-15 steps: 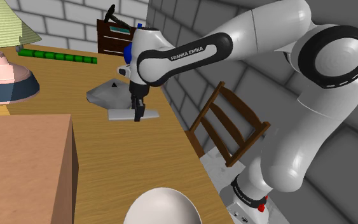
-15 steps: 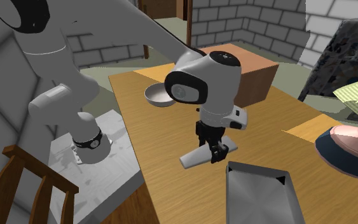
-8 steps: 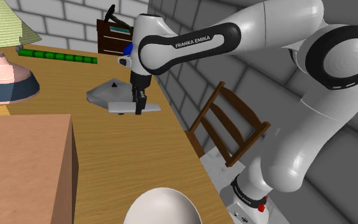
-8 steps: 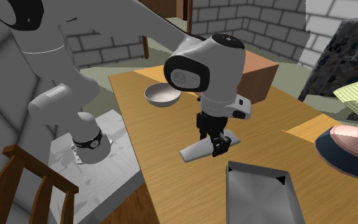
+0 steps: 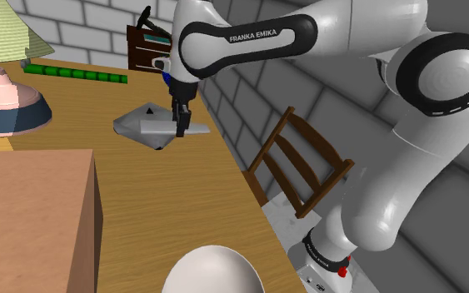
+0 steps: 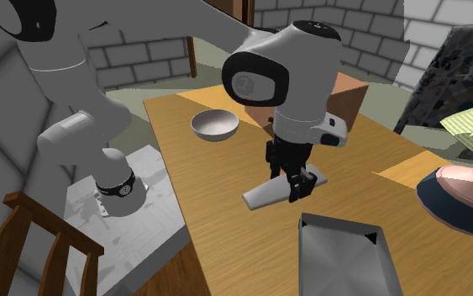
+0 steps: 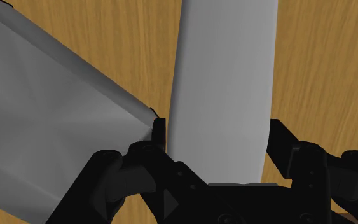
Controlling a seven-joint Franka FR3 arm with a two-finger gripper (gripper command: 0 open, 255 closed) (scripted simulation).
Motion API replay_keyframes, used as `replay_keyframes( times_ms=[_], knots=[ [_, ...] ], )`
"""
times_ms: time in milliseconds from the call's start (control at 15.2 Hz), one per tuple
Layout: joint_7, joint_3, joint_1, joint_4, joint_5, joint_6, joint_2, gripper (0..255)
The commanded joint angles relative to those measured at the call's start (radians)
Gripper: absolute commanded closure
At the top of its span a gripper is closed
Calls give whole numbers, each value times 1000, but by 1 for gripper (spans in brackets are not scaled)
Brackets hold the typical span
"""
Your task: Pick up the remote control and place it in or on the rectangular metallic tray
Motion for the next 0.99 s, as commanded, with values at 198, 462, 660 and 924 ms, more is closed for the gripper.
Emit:
replay_keyframes(
  times_ms=[198,462,660,924],
  knots=[
    [-37,-21,-21,219,-19,-56,165,255],
    [-68,-37,-36,443,-31,-125,320,255],
    [-91,-46,-44,649,-38,-197,454,255],
    [-108,-53,-49,841,-43,-262,581,255]
  ],
)
